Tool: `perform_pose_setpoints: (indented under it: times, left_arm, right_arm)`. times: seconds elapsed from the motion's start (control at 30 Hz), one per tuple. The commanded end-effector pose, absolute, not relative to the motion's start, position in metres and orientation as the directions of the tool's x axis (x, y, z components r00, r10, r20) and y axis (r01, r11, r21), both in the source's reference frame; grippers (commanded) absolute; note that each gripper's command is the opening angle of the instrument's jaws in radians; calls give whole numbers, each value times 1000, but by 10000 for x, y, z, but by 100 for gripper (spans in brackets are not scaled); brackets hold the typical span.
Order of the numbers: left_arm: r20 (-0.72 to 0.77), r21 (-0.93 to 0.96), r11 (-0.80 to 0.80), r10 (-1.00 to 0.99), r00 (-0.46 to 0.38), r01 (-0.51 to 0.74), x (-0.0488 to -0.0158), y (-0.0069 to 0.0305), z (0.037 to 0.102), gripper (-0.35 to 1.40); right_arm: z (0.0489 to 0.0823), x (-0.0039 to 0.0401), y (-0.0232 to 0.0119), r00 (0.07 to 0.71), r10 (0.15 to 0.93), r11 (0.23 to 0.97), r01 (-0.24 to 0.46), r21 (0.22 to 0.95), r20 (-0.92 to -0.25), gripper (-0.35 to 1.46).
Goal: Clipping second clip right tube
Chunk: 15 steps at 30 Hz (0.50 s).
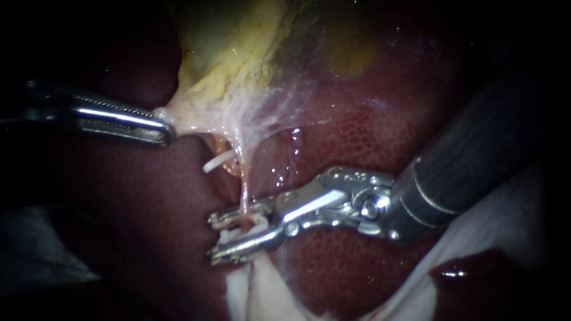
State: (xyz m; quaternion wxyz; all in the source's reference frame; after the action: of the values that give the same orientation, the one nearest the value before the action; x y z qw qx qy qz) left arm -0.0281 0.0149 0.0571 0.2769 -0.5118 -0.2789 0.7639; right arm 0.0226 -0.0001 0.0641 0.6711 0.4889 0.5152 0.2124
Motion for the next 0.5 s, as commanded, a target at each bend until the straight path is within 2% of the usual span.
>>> perform_pose_setpoints:
  times: [0.03,0.23,0.37,0.5]
  left_arm:
    - [-627,-710,-691,709,-323,-138,-281,149,571,-35]
    - [-627,-710,-691,709,-323,-138,-281,149,571,-35]
    - [-627,-710,-691,709,-323,-138,-281,149,571,-35]
    - [-627,-710,-691,709,-323,-138,-281,149,571,-35]
  right_arm:
    - [641,227,0,381,792,426,216,878,-478,22]
    - [639,225,0,390,814,383,196,903,-430,-8]
    - [637,224,1,396,831,347,180,920,-391,-35]
    - [635,223,3,399,840,326,171,930,-368,-35]
